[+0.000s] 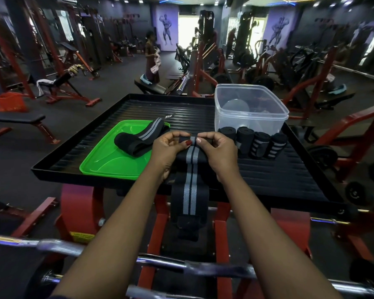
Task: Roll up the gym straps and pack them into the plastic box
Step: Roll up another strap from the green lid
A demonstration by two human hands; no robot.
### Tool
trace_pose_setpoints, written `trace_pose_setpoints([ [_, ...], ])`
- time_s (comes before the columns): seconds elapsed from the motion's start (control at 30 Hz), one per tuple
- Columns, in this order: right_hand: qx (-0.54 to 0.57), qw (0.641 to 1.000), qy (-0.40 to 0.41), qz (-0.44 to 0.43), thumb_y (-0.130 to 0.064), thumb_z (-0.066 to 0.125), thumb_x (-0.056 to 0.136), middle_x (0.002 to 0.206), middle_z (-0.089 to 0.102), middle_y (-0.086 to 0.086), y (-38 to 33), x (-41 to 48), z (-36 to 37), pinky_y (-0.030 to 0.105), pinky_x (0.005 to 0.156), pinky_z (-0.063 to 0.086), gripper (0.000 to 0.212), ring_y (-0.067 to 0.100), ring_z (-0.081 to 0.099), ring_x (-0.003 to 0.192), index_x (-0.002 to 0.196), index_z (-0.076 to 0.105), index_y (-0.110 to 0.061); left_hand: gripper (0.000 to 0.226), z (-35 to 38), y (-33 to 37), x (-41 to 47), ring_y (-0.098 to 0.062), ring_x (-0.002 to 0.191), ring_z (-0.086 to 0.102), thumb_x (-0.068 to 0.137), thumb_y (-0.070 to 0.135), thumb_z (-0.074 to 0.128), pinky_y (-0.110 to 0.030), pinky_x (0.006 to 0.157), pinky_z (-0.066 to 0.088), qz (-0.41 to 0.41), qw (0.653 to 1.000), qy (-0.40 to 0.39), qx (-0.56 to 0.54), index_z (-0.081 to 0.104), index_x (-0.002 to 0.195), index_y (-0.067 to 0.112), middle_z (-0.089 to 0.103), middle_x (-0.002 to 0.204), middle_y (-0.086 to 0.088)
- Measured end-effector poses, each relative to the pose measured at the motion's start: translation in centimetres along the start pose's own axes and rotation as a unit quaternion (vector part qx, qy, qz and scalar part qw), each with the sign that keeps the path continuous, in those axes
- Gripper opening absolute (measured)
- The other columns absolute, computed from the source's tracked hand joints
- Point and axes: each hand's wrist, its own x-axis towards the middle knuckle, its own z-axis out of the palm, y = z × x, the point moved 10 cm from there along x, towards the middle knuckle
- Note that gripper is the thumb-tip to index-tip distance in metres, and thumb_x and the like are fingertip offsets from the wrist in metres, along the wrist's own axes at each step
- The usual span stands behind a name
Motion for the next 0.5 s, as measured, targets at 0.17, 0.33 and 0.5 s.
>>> trace_pose_setpoints([
  [0.17, -0.007, 0.999, -0.013, -0.033, -0.009, 0.073, 0.084, 0.095, 0.073, -0.001, -0.8, -0.1, 0.3, 0.033, 0.090, 0.055, 0.013, 0.013, 0.069, 0.093, 0.094, 0.072, -0.017, 0.018, -0.3, 0.2, 0.1, -0.012, 0.082, 0.065, 0.078, -0.005, 0.070, -0.023, 0.082, 0.053, 0.026, 1.000, 0.015, 0.006, 0.067, 0.084, 0.013, 0.070, 0.084, -0.002],
  [0.33, 0.018, 1.000, -0.019, -0.006, -0.019, 0.073, 0.086, 0.097, 0.074, 0.001, -0.3, -0.1, 0.6, 0.025, 0.086, 0.053, 0.012, 0.011, 0.069, 0.094, 0.098, 0.072, -0.018, 0.026, -0.3, 0.9, -0.1, -0.005, 0.078, 0.065, 0.079, -0.011, 0.065, -0.022, 0.079, 0.054, 0.049, 0.998, 0.022, 0.022, 0.067, 0.089, 0.013, 0.069, 0.087, -0.002],
  [0.5, 0.006, 1.000, -0.006, -0.022, -0.012, 0.072, 0.085, 0.096, 0.072, -0.003, -0.9, -0.2, 0.2, 0.021, 0.084, 0.053, 0.013, 0.008, 0.068, 0.093, 0.095, 0.071, -0.020, 0.031, 0.4, 0.5, 0.1, -0.008, 0.085, 0.065, 0.083, -0.007, 0.064, -0.025, 0.089, 0.051, 0.030, 1.000, -0.010, 0.000, 0.063, 0.112, 0.004, 0.069, 0.098, -0.007],
])
